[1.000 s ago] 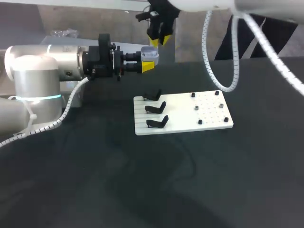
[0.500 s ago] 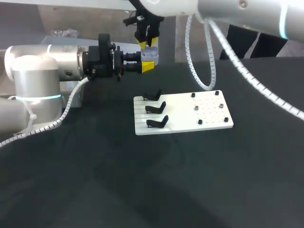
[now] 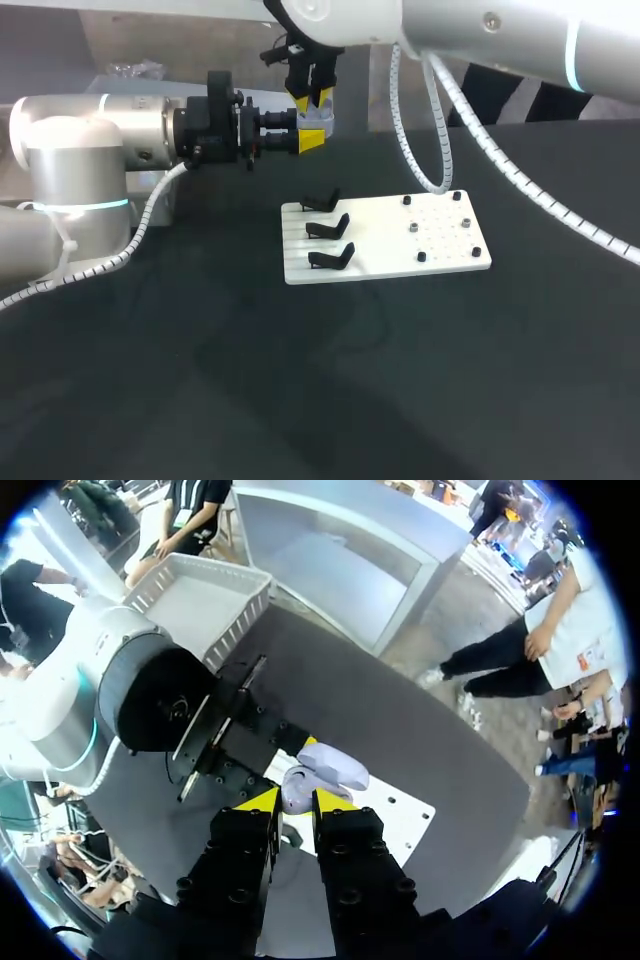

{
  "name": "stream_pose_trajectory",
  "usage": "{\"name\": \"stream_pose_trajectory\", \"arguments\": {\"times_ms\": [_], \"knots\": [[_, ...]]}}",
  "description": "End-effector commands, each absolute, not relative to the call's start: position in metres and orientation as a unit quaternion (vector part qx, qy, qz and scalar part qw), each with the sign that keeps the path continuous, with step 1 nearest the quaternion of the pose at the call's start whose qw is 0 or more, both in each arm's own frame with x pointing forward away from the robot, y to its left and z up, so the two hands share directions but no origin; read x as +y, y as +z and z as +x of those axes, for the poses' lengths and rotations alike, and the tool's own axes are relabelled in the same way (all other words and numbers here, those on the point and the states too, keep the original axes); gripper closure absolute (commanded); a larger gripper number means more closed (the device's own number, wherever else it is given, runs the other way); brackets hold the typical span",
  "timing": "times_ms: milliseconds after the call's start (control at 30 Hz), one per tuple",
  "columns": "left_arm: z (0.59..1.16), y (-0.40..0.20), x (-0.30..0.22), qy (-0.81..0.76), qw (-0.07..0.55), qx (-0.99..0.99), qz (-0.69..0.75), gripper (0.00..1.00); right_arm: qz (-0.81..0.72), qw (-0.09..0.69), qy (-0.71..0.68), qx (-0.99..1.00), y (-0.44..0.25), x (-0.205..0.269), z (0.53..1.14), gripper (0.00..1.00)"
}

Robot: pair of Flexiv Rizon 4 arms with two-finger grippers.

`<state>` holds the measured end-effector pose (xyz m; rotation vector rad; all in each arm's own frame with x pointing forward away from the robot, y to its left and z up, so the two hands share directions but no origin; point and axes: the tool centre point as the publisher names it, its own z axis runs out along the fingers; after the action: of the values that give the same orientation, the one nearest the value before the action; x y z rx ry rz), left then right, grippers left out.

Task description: Pick up each earbud case from the left stands, insert the matching earbuds, close the lid, and place the case in the box.

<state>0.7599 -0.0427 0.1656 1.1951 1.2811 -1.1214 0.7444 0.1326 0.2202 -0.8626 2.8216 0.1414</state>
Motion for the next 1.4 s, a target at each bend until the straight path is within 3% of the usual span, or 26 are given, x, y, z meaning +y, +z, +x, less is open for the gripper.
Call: {"name": "stream_pose_trajectory", "arguments": {"times_ms": [33, 1400], "knots": [[0.7607, 0.1655, -0.0426, -0.465, 0.506, 0.531, 0.496, 1.0, -0.291, 0.093, 0.049, 0.951, 0.219, 0.1313, 0.7434, 1.0], [0.7607, 0.1655, -0.0426, -0.465, 0.506, 0.531, 0.496, 1.0, -0.302, 0.087, 0.041, 0.949, 0.2105, 0.1341, 0.7457, 1.0]]}}
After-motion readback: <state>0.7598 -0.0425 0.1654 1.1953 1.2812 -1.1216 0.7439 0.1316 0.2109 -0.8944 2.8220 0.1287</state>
